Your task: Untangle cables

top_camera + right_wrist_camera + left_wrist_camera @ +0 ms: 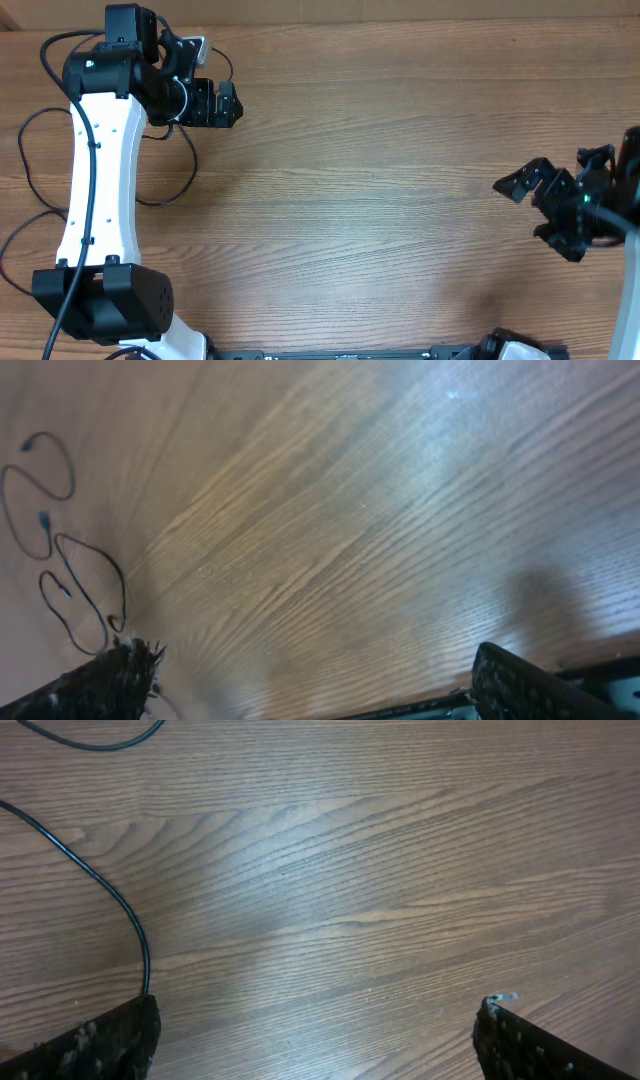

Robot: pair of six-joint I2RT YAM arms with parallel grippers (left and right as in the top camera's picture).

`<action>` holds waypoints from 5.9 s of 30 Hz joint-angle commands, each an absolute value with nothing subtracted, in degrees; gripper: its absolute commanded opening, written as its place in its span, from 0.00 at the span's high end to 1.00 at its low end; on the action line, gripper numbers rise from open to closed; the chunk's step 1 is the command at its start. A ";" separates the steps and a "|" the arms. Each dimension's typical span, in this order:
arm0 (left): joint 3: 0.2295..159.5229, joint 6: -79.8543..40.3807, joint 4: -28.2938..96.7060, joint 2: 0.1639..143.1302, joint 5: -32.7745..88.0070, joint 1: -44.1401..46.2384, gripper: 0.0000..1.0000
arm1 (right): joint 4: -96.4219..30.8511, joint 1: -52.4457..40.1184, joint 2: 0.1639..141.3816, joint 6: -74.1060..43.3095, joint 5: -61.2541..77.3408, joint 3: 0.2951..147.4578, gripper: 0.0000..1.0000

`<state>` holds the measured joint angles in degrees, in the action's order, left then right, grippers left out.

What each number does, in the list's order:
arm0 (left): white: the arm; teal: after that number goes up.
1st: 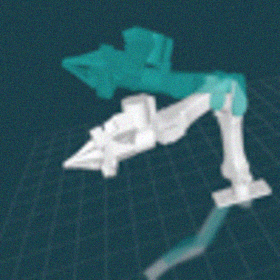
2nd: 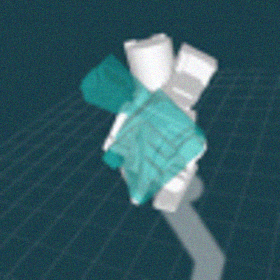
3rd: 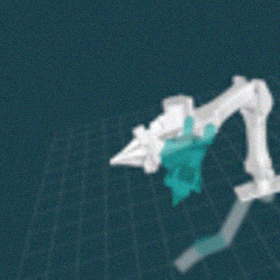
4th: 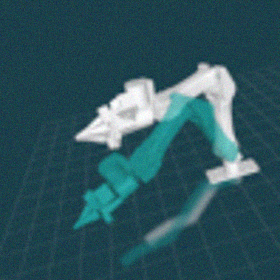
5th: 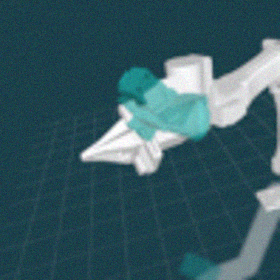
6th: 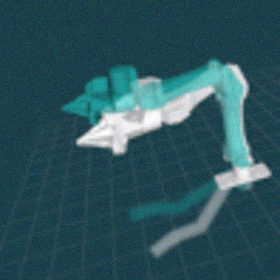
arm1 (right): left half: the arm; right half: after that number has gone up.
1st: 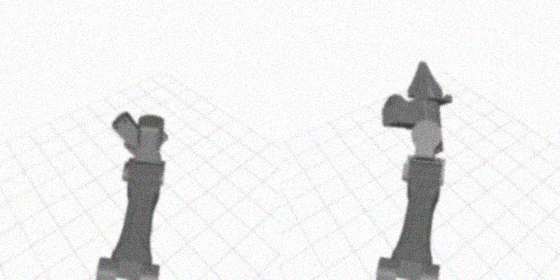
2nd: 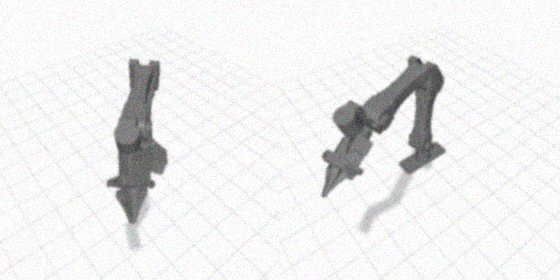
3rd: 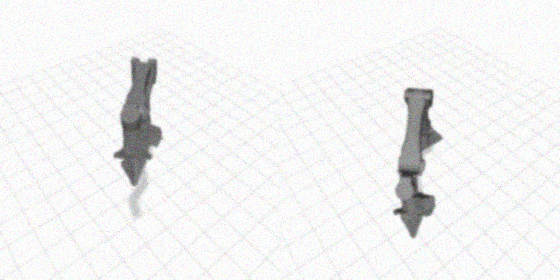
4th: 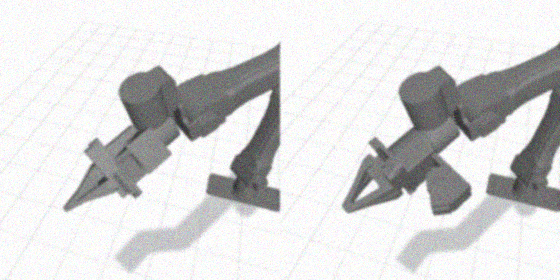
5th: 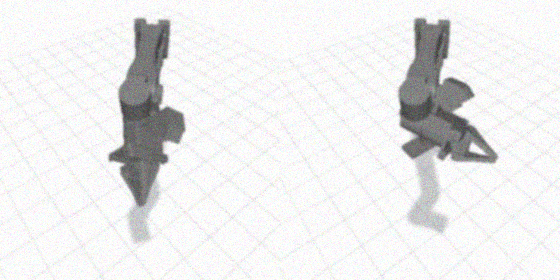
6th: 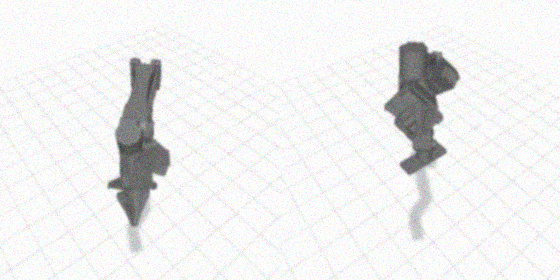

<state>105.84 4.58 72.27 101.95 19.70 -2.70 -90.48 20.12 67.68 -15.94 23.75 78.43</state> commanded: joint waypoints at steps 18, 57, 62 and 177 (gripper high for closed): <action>106.61 4.05 72.18 101.89 19.46 -2.48 0.00 | -89.25 18.48 47.97 -17.12 21.89 75.90 0.00; 106.61 4.08 72.18 101.89 19.46 -2.48 0.01 | -15.09 -8.62 37.54 7.55 25.58 32.99 0.00; 106.61 4.08 72.18 101.89 19.46 -2.48 0.00 | -15.22 -4.71 27.46 6.94 25.61 26.83 0.00; 106.61 4.05 72.18 101.89 19.46 -2.48 0.00 | -3.90 2.96 0.16 -1.48 10.52 0.49 0.00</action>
